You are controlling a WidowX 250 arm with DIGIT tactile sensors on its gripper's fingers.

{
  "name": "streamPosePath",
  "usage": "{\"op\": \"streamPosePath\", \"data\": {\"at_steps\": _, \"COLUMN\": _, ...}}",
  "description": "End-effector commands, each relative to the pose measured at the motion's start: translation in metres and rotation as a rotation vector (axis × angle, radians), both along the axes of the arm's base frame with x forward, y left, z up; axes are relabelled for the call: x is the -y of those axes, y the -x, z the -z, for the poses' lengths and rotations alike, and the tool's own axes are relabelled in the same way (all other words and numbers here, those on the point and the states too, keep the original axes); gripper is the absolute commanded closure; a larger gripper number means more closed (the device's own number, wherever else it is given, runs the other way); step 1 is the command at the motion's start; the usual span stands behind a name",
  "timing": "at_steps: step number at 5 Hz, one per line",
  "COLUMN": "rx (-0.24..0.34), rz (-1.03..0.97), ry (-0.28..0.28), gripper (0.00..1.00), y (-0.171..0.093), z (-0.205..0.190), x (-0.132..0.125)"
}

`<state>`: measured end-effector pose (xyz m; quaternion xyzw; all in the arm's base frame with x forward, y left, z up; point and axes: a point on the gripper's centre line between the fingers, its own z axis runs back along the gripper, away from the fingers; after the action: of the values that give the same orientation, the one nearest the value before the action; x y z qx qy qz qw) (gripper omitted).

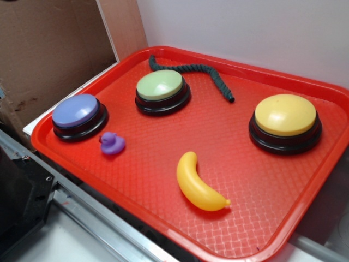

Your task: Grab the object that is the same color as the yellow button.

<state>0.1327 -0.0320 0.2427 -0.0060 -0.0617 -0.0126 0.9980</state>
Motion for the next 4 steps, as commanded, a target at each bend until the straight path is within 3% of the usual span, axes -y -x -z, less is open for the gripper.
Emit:
{"op": "streamPosePath", "data": {"at_steps": 1, "rx": 0.116, "rz": 0.029, "ry": 0.078, "gripper": 0.00, "y": -0.044, "z": -0.025, "x": 0.055}}
{"op": "streamPosePath", "data": {"at_steps": 2, "rx": 0.077, "rz": -0.062, "ry": 0.099, "gripper": 0.00, "y": -0.050, "z": -0.026, "x": 0.100}}
{"op": "streamPosePath", "data": {"at_steps": 3, "rx": 0.060, "rz": -0.055, "ry": 0.110, "gripper": 0.00, "y": -0.039, "z": -0.019, "x": 0.127}}
{"op": "streamPosePath", "data": {"at_steps": 4, "rx": 0.095, "rz": -0.011, "ry": 0.105, "gripper": 0.00, "y": -0.018, "z": -0.015, "x": 0.137}}
